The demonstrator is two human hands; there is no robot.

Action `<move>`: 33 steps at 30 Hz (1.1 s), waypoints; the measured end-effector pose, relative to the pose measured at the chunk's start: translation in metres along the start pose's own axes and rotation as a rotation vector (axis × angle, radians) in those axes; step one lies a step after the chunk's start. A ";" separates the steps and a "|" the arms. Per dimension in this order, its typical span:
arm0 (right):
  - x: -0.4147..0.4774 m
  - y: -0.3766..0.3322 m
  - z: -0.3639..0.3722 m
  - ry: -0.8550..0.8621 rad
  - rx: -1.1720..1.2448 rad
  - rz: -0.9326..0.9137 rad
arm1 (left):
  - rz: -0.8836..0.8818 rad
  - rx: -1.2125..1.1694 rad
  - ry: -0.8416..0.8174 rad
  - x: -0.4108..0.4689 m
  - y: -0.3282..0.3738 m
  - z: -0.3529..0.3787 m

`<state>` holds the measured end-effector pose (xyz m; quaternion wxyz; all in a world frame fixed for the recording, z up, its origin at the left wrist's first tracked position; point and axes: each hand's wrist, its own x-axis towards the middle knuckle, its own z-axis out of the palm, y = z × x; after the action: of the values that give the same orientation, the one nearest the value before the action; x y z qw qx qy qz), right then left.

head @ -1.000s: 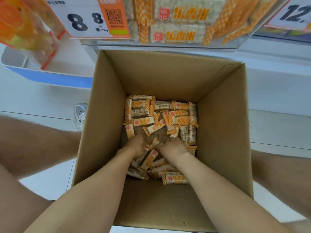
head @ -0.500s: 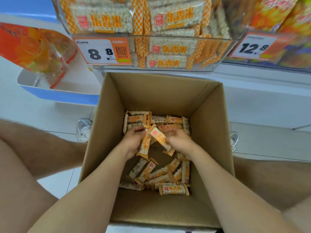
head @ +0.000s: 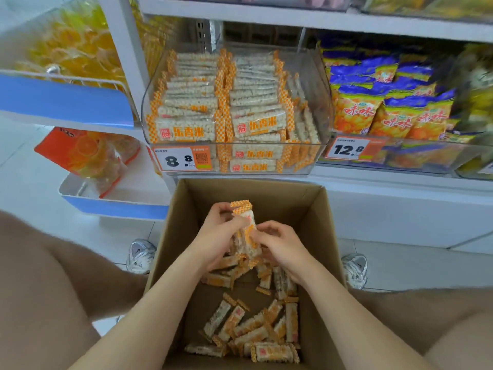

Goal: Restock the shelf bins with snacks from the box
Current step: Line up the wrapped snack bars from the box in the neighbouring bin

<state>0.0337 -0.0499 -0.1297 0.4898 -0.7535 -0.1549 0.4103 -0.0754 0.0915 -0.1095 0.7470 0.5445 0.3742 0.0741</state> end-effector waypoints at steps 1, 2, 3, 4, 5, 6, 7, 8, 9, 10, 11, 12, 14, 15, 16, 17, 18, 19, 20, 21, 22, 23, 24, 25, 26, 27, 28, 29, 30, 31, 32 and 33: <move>-0.005 -0.007 -0.001 0.007 -0.025 -0.052 | 0.066 0.100 0.005 -0.008 0.009 0.004; -0.011 -0.014 -0.001 0.012 -0.047 -0.116 | 0.129 0.182 0.012 -0.016 0.019 0.008; -0.018 -0.022 0.000 0.021 -0.055 -0.174 | 0.188 0.226 0.014 -0.023 0.029 0.012; -0.025 -0.031 0.000 0.037 -0.042 -0.229 | 0.241 0.248 0.010 -0.029 0.040 0.016; -0.031 -0.040 0.001 0.056 -0.016 -0.283 | 0.288 0.250 0.000 -0.035 0.051 0.019; -0.037 -0.049 0.002 0.080 0.006 -0.341 | 0.330 0.241 -0.014 -0.041 0.063 0.023; -0.043 -0.060 0.001 0.104 0.021 -0.405 | 0.376 0.233 -0.022 -0.047 0.074 0.025; -0.049 -0.072 0.000 0.125 0.025 -0.466 | 0.430 0.253 -0.018 -0.052 0.086 0.026; -0.056 -0.085 -0.003 0.141 0.017 -0.519 | 0.494 0.304 -0.001 -0.057 0.097 0.025; -0.061 -0.097 -0.008 0.156 -0.014 -0.557 | 0.559 0.390 0.022 -0.061 0.107 0.023; -0.066 -0.110 -0.015 0.166 -0.066 -0.591 | 0.633 0.494 0.046 -0.064 0.116 0.020; -0.069 -0.123 -0.023 0.183 -0.139 -0.631 | 0.718 0.604 0.077 -0.065 0.125 0.015; -0.067 -0.143 -0.044 0.239 -0.328 -0.719 | 0.910 0.817 0.179 -0.064 0.142 0.004; -0.063 -0.151 -0.054 0.291 -0.454 -0.759 | 0.990 0.946 0.245 -0.061 0.150 -0.002; -0.057 -0.160 -0.065 0.364 -0.600 -0.807 | 1.035 1.079 0.305 -0.057 0.158 -0.007; -0.051 -0.168 -0.075 0.437 -0.754 -0.860 | 1.038 1.196 0.336 -0.052 0.164 -0.012; -0.045 -0.176 -0.084 0.486 -0.903 -0.908 | 0.994 1.285 0.335 -0.047 0.170 -0.015; -0.041 -0.182 -0.090 0.497 -1.037 -0.932 | 0.907 1.346 0.314 -0.046 0.174 -0.017; -0.034 -0.187 -0.096 0.477 -1.155 -0.943 | 0.810 1.388 0.293 -0.042 0.176 -0.018; -0.029 -0.191 -0.099 0.435 -1.250 -0.934 | 0.721 1.437 0.285 -0.037 0.176 -0.020; -0.022 -0.192 -0.099 0.373 -1.302 -0.907 | 0.662 1.501 0.296 -0.031 0.173 -0.023; -0.016 -0.192 -0.097 0.318 -1.315 -0.882 | 0.621 1.586 0.317 -0.027 0.171 -0.025; -0.011 -0.192 -0.093 0.281 -1.299 -0.869 | 0.585 1.662 0.334 -0.024 0.169 -0.025; -0.006 -0.193 -0.088 0.264 -1.266 -0.871 | 0.560 1.704 0.342 -0.022 0.168 -0.024; -0.003 -0.194 -0.083 0.261 -1.222 -0.888 | 0.549 1.713 0.349 -0.021 0.168 -0.021; -0.001 -0.195 -0.078 0.263 -1.185 -0.905 | 0.545 1.701 0.358 -0.022 0.170 -0.019; 0.001 -0.195 -0.073 0.272 -1.162 -0.923 | 0.545 1.682 0.366 -0.023 0.172 -0.016; 0.002 -0.195 -0.069 0.295 -1.160 -0.934 | 0.541 1.662 0.372 -0.024 0.173 -0.014; 0.003 -0.194 -0.064 0.330 -1.174 -0.936 | 0.541 1.644 0.373 -0.023 0.173 -0.012; 0.003 -0.194 -0.061 0.366 -1.188 -0.927 | 0.553 1.625 0.373 -0.024 0.174 -0.011; 0.003 -0.194 -0.058 0.392 -1.197 -0.920 | 0.582 1.604 0.368 -0.024 0.174 -0.010; 0.003 -0.195 -0.057 0.406 -1.206 -0.912 | 0.631 1.577 0.356 -0.024 0.175 -0.009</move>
<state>0.1120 0.0095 0.0480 0.1349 -0.8117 -0.5527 -0.1322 -0.0462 0.1553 0.0524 0.0263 0.9620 0.2593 0.0808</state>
